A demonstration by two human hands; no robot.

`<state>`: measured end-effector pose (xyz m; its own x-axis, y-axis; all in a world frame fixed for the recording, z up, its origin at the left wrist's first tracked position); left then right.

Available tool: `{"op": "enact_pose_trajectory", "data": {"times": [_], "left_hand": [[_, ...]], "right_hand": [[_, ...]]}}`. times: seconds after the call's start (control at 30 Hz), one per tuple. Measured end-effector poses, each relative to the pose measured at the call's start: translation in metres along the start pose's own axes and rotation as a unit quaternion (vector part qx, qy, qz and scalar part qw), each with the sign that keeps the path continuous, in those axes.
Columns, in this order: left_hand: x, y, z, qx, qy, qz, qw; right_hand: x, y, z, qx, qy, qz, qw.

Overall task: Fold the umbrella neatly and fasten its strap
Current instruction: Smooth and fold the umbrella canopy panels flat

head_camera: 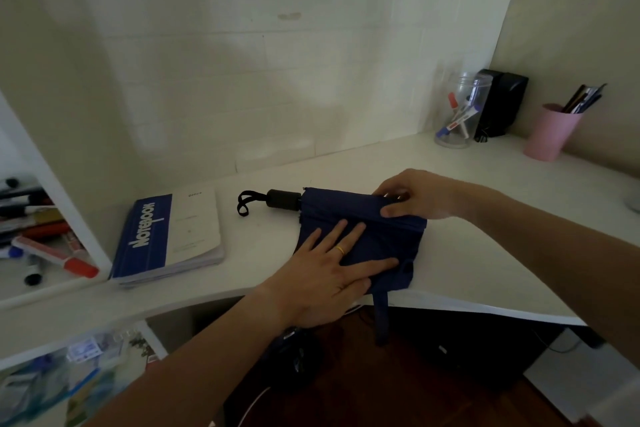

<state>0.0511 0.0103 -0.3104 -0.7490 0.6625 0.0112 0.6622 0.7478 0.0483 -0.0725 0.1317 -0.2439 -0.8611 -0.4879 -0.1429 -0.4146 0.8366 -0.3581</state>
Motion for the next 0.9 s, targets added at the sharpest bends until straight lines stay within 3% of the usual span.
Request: {"op": "enact_pose_trajectory", "data": {"times": [0.17, 0.33, 0.43, 0.57, 0.67, 0.73, 0.9], "left_hand": [[-0.007, 0.001, -0.002, 0.011, 0.013, 0.018, 1.000], [-0.011, 0.004, -0.005, 0.045, 0.059, 0.018, 0.997], [-0.010, 0.008, -0.010, 0.073, 0.100, 0.018, 0.992], [-0.011, 0.016, -0.011, 0.096, 0.116, 0.012, 0.989], [-0.016, 0.019, -0.007, 0.087, 0.107, 0.013, 0.990], [-0.022, 0.022, -0.007, 0.071, 0.100, 0.013, 0.992], [-0.039, 0.030, -0.008, 0.041, 0.056, 0.023, 0.997]], "right_hand": [[-0.024, -0.013, 0.006, -0.062, 0.146, -0.112, 0.981], [-0.052, -0.024, 0.021, -0.207, 0.296, -0.185, 0.914], [-0.062, -0.031, 0.028, -0.238, 0.344, -0.214, 0.883], [-0.066, -0.029, 0.029, -0.194, 0.305, -0.222, 0.905], [-0.069, -0.020, 0.028, -0.056, 0.253, -0.190, 0.947], [-0.070, -0.019, 0.027, 0.001, 0.236, -0.187, 0.954], [-0.067, -0.020, 0.020, -0.010, 0.238, -0.176, 0.955]]}}
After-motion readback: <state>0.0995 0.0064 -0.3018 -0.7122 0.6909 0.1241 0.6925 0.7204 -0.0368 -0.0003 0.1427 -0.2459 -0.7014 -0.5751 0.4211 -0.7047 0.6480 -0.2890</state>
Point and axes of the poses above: each hand's wrist, its own x-axis towards the middle knuckle, its own z-axis out of the palm, y = z × x, the point moved 9 cm from there along x, towards the middle knuckle, and after that the axes turned 5 degrees about z, right-handed, at the moved point
